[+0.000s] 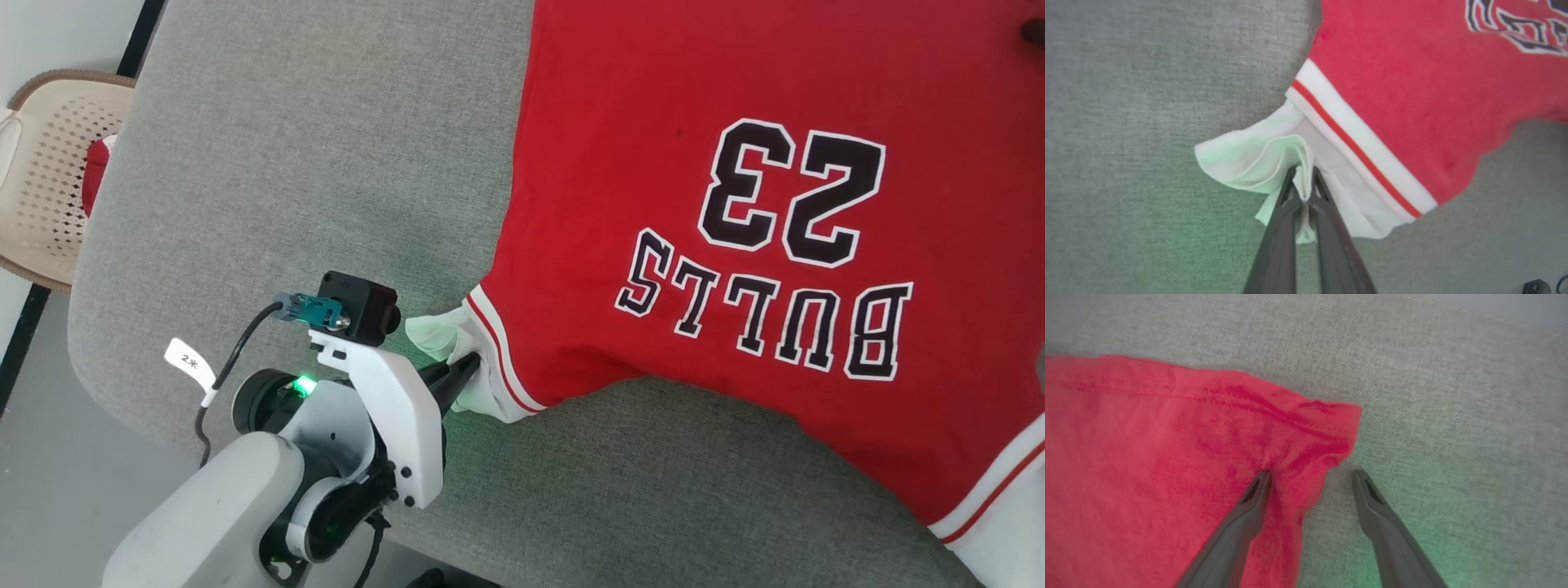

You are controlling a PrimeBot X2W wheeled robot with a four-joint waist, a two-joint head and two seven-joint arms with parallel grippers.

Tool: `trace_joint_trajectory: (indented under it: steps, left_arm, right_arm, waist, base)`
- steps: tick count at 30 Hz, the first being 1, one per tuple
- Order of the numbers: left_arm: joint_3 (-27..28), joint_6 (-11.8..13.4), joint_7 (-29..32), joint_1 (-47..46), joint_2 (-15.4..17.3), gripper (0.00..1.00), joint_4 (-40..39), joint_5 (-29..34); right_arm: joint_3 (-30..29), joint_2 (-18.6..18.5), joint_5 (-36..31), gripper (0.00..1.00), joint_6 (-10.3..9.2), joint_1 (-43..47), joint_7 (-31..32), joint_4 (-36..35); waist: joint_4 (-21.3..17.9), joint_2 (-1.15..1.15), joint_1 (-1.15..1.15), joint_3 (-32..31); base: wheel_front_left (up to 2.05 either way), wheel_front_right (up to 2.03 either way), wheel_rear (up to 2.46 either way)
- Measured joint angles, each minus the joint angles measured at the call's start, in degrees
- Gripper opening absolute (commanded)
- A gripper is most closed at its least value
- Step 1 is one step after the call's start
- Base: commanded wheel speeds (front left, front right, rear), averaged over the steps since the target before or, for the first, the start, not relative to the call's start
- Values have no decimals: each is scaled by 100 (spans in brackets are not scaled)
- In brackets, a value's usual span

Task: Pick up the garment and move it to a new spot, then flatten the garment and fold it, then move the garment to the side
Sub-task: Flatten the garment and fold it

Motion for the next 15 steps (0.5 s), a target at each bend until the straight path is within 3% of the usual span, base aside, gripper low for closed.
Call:
trace_joint_trajectory:
  steps: [1, 2, 3, 9, 15]
  left_arm:
    - [-2, -7, -21, -8, -14, 0, 26, -7]
    - [0, -26, -44, -9, -23, 0, 58, -11]
    - [4, -36, -46, -12, -25, 0, 85, -15]
    - [130, -60, -170, -13, 78, 0, 232, -36]
    - [349, 68, -227, 41, 398, 0, 218, -38]
  right_arm:
    - [19, -10, -1, 100, -10, -64, 109, 65]
    - [63, -27, -46, 82, -13, -108, 162, 115]
    - [160, -15, -105, 3, -14, -131, 203, 129]
    - [809, 56, -19, 0, 3, 66, 40, -160]
    - [1613, -86, 791, 0, 3, 800, -15, -1146]
  waist:
    - [18, 0, 0, 17]
    - [24, 0, 0, 27]
    - [14, 0, 0, 27]
    - [-269, 0, 0, -58]
    - [-715, 0, -1, -238]
  base:
    - [0, 0, 0]
    - [0, 0, 0]
    - [0, 0, 0]
    - [0, 0, 0]
    - [0, 0, 0]
